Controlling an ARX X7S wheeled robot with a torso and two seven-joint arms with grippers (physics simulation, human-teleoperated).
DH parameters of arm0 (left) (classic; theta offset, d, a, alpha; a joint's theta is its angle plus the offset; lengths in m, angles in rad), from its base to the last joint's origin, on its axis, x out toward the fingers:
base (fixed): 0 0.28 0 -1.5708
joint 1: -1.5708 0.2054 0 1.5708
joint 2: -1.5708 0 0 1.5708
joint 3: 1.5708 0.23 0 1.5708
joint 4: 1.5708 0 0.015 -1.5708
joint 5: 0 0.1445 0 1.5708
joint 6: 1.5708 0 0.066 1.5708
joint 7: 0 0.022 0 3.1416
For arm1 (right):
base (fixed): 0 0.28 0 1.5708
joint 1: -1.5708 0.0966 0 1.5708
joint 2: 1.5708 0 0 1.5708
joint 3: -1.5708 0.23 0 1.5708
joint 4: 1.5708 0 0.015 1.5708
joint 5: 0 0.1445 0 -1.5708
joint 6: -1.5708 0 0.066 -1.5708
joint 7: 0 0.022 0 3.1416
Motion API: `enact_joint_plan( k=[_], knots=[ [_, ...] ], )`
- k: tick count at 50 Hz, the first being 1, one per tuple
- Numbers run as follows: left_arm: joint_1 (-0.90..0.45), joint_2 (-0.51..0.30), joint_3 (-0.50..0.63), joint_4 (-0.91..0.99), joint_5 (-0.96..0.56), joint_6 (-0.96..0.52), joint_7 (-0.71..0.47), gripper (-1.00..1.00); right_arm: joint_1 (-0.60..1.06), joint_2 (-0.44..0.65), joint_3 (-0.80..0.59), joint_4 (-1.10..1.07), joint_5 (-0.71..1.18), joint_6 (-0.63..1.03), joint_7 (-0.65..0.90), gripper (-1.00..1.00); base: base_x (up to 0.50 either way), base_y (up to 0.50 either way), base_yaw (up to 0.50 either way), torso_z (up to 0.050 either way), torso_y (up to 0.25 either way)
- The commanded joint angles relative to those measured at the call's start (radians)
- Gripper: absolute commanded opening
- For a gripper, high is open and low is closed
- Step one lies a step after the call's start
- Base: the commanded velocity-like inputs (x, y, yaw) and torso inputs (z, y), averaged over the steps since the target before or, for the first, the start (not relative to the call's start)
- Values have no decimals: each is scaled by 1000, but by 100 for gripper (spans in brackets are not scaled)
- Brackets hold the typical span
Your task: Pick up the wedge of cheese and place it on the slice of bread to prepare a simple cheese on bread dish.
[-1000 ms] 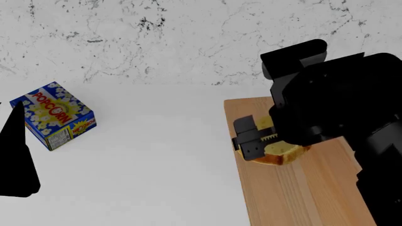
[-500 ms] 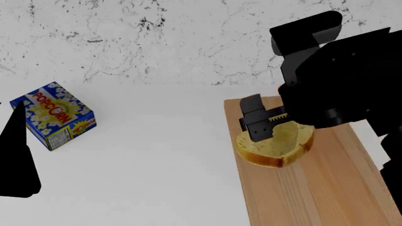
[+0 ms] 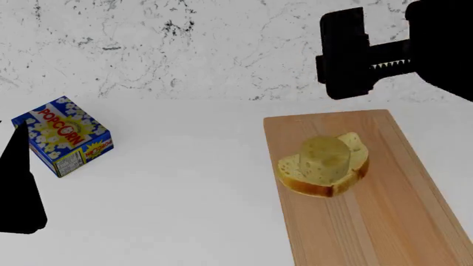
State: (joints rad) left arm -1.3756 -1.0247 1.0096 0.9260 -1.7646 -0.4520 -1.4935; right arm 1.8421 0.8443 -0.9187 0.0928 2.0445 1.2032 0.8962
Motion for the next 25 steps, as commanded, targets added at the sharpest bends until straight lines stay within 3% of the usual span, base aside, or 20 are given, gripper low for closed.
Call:
enact_joint_plan(
  k=[1,12,20,25],
  knots=[
    [-6,-4,-3,11,-3,1,-13,100,-50,295,151,-468,337,-199,276,100,0,0,0,0,0],
    [-15,-2,0,10,-12,-4,-15,100,-132,490,275,-802,333,-373,248,100,0,0,0,0,0],
    [-17,2,1,9,-13,-4,-8,100,-305,723,252,-1067,221,-704,95,100,1,0,0,0,0],
    [-17,3,2,10,-10,-4,-6,100,-324,726,240,-1140,169,-781,140,100,0,0,1,0,0]
  ],
)
